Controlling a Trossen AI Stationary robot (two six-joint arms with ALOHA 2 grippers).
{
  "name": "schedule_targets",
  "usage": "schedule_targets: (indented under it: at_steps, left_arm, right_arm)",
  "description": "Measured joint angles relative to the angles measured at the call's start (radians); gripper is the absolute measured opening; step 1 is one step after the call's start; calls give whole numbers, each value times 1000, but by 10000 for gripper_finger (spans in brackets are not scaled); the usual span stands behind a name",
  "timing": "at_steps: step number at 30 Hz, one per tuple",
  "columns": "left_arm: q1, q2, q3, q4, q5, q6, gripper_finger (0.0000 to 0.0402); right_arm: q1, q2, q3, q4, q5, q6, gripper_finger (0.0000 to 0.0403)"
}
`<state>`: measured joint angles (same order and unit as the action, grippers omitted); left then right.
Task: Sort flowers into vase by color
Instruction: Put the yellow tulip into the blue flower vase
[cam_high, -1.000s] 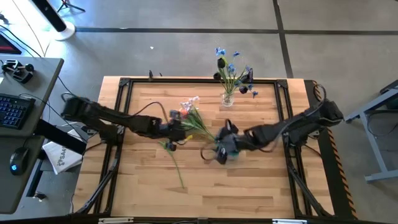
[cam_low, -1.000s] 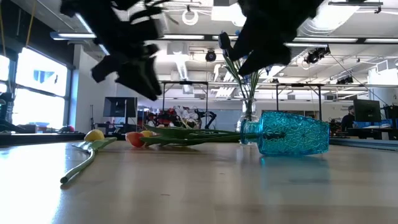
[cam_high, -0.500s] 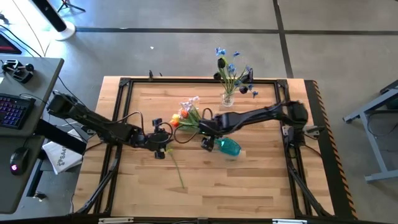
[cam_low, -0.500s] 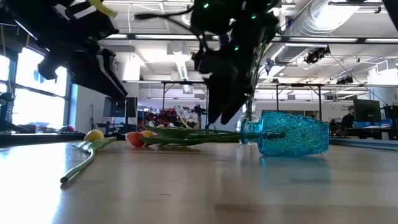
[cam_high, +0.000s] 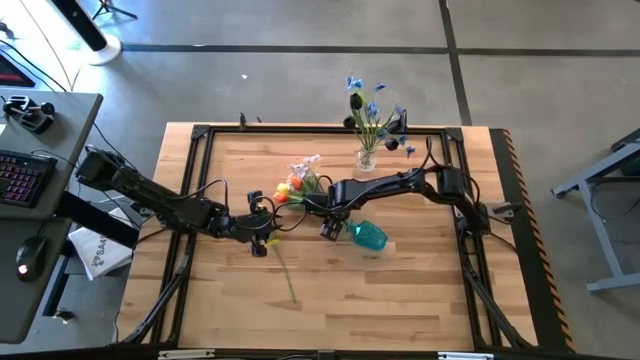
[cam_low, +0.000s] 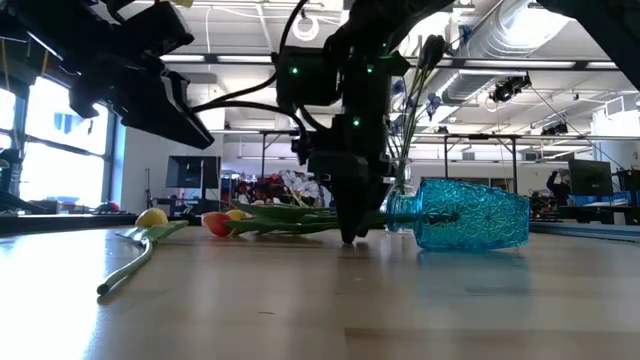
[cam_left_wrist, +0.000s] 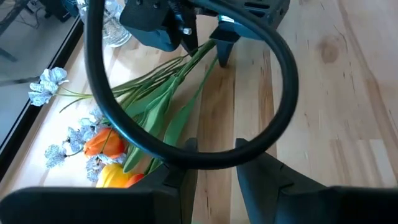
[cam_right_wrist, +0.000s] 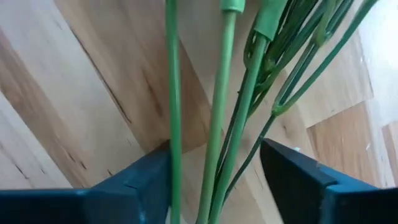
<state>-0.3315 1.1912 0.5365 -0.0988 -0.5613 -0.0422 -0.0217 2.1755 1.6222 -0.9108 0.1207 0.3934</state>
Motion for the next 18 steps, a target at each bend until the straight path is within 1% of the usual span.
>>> schedule_targets:
  at_steps: [3, 9, 10, 11, 14, 18]
  left_arm:
    - [-2, 0, 0, 0, 0, -2, 94]
    - [-14, 0, 0, 0, 0, -9, 94]
    - [-16, 0, 0, 0, 0, -9, 94]
    - [-19, 0, 0, 0, 0, -8, 94]
    - [-23, 0, 0, 0, 0, -8, 94]
    - [-23, 0, 0, 0, 0, -8, 94]
  right_arm:
    - [-7, 0, 0, 8, 0, 9, 168]
    - [-12, 0, 0, 5, 0, 26, 27]
    - [-9, 0, 0, 2, 0, 29, 14]
    - [-6, -1, 0, 0, 0, 33, 10]
    - [7, -15, 0, -10, 3, 59, 18]
    - [33, -50, 0, -27, 17, 80, 5]
